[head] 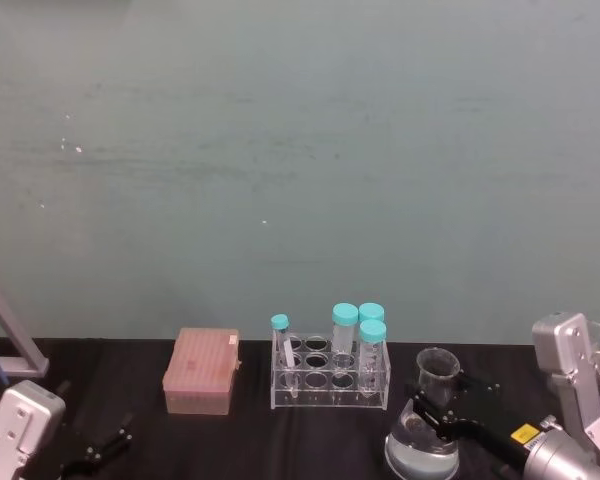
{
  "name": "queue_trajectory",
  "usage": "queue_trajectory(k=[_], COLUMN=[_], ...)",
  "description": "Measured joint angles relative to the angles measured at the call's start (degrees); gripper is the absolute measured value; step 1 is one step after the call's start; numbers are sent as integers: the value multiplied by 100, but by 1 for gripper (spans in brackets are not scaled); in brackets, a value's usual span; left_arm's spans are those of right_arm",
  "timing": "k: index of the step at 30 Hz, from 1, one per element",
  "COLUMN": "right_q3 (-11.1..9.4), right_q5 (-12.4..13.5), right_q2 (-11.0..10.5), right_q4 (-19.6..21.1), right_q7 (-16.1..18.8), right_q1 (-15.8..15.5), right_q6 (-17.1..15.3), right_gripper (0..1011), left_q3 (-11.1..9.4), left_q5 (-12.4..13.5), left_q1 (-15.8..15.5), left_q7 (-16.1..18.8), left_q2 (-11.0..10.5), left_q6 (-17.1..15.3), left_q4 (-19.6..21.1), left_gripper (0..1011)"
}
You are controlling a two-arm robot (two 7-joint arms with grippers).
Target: Pick up the beaker with the right gripper, shake it three times, and then put it down.
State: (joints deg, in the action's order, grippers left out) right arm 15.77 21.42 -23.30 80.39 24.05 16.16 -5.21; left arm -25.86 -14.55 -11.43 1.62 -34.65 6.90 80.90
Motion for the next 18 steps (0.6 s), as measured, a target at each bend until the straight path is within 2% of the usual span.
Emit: queue_trajectory(k=[18], right_q3=[167], right_q5=[149], right_q2=[-86], right_q4=[-55], right_q7=[90], right_q1=[12], right_q6=[33], right_gripper=[458], left_q3=[0], left_q5=[0], left_q1=[0], left_q7=[0], left_q2=[0], left_q6=[0], left_q4=[0], left_gripper=[1000])
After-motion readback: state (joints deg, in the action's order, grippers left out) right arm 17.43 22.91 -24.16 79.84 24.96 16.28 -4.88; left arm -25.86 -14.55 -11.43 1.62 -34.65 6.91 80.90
